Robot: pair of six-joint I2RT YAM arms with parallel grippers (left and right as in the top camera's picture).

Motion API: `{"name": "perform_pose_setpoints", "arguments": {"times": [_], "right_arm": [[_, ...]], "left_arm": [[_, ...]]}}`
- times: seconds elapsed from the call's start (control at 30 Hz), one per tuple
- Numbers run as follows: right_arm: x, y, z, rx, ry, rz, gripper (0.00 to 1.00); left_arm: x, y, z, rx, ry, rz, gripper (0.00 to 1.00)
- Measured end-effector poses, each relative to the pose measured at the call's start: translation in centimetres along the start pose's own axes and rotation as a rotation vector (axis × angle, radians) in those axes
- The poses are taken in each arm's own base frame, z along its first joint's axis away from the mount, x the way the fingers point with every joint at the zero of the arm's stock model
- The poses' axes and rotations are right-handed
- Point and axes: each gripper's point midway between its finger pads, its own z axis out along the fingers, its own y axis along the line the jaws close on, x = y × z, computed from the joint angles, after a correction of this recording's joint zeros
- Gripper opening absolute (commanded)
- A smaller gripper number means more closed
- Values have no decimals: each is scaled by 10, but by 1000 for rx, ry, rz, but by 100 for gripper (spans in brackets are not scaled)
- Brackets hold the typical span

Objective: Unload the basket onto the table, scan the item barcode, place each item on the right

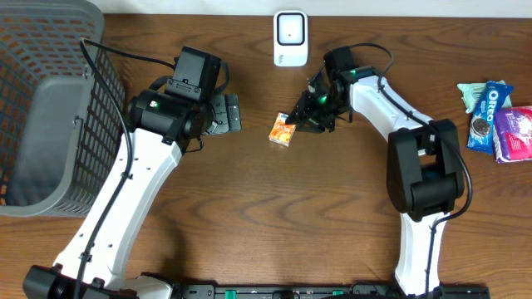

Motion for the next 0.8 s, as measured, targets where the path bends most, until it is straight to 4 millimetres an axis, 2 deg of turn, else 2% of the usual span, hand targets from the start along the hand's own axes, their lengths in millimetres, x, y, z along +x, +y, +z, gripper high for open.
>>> {"name": "perform_pose_setpoints", "arguments": {"times": [0.13,0.23,0.33,0.53,0.7,0.73,0.77,0.8], "right_arm": [[2,-1,6,49,-15,-7,42],[5,1,13,88,-29,-24,41],[7,1,18,126,-40,-39,36],[6,-2,19,154,-57,-37,1],[3,-5,17,155,-62,-39,4],[3,-5,17,156,-62,-41,8],[3,-5,17,156,-62,-43,21],[3,-5,17,158,-62,-50,28]], "left_arm": [[0,0,0,0,0,0,98],[0,0,0,0,0,0,98],[0,0,0,0,0,0,98],[0,0,0,0,0,0,98],[0,0,0,0,0,0,98],[0,0,0,0,0,0,98],[0,0,0,0,0,0,98],[0,0,0,0,0,0,98]]}}
